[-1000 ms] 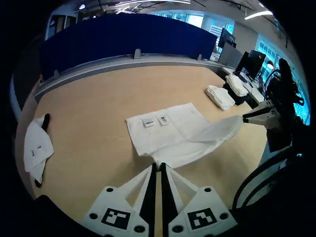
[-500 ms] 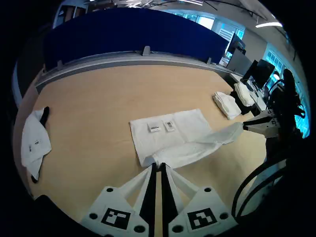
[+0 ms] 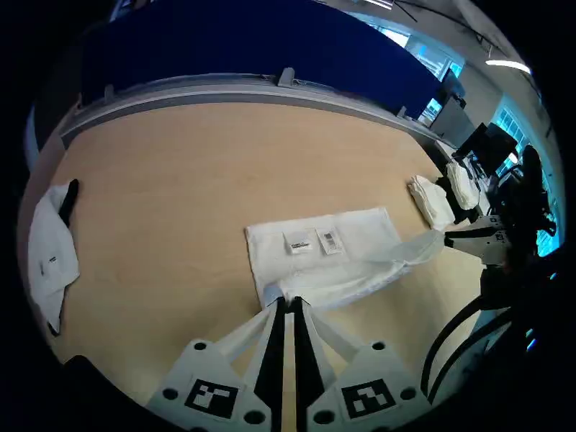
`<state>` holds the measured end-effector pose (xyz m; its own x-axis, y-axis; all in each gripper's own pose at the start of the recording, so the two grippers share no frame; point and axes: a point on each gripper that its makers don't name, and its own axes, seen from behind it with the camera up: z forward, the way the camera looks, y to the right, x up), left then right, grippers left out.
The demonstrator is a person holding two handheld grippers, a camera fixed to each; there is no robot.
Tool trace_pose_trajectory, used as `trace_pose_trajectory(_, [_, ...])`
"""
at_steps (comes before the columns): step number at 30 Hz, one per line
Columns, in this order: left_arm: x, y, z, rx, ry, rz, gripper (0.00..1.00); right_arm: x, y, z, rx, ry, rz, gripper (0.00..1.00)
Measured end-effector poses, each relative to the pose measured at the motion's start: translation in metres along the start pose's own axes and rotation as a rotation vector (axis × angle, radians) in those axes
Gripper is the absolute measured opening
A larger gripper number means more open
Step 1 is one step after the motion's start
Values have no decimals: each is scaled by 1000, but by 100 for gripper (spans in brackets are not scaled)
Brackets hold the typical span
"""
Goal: Fold towel
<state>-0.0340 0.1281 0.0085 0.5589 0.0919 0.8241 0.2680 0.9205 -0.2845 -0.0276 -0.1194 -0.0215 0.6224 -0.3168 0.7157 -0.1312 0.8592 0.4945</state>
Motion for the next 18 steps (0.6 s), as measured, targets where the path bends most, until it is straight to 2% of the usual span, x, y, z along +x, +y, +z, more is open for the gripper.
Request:
trace_pose_trajectory(10, [0, -15, 35, 15, -53, 45, 8, -7, 17, 37, -24, -54, 28, 12])
trace_pose_trajectory(18, [5, -25, 55, 27, -67, 49, 8, -6, 23, 54, -44, -74, 28, 12])
